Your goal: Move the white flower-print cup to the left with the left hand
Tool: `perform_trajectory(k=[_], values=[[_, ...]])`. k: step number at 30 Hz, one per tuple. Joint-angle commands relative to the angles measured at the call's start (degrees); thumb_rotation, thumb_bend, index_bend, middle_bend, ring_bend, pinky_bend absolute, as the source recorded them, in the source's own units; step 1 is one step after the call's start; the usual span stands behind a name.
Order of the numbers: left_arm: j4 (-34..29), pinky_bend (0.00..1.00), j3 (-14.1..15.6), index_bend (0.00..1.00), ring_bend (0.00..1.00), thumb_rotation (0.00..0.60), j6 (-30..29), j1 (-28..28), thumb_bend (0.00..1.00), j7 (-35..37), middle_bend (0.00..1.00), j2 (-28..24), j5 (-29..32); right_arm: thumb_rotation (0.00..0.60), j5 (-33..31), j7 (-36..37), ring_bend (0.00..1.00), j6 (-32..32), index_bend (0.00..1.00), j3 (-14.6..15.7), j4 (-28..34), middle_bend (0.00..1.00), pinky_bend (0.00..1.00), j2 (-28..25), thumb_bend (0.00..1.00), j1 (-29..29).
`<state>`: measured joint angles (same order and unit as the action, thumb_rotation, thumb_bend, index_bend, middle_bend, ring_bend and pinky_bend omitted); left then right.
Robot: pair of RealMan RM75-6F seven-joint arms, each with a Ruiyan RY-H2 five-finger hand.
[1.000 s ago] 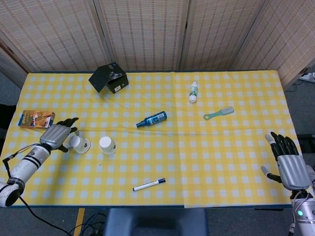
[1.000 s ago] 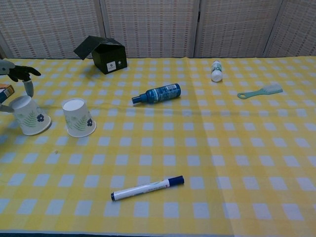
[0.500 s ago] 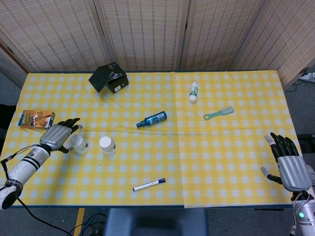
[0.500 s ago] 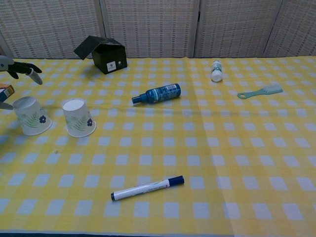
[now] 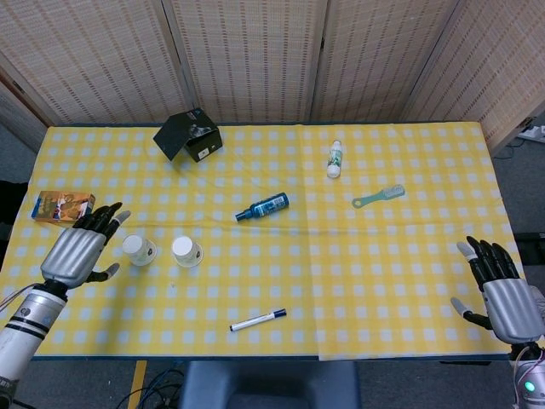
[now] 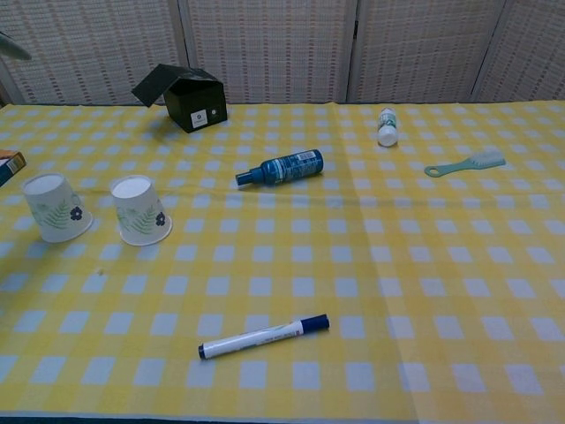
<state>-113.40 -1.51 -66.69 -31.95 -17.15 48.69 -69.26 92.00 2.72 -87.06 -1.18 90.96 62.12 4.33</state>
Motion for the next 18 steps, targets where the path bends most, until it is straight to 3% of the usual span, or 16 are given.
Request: perform_trajectory(k=[1,5,8,18], values=[[-3.7,0.18,2.6,0.05,0.00,0.600,-16.2,11.5,0.30,-1.9,0.00,1.5,-7.4,0.600,-0.3,0.5,0.00,0.6,0.00,0.1,-0.2,0.00,0.00,-0.3,0.23,0.1],[0.1,0.18,4.2,0.05,0.00,0.600,-25.7,18.4,0.30,-1.3,0.00,5.0,-12.1,0.600,-1.9,0.5,0.00,1.9,0.00,-0.2,0.0,0.00,0.00,-0.3,0.23,0.3],[3.7,0.18,4.4,0.05,0.00,0.600,-29.2,21.4,0.30,0.2,0.00,7.5,-13.2,0.600,-2.7,-0.9,0.00,2.0,0.00,-0.4,0.3,0.00,0.00,0.2,0.23,0.2],[18.4,0.18,1.9,0.06,0.00,0.600,-28.8,25.1,0.30,13.6,0.00,13.5,-11.0,0.600,-5.9,-5.5,0.00,3.5,0.00,-1.8,1.0,0.00,0.00,1.8,0.23,0.8]])
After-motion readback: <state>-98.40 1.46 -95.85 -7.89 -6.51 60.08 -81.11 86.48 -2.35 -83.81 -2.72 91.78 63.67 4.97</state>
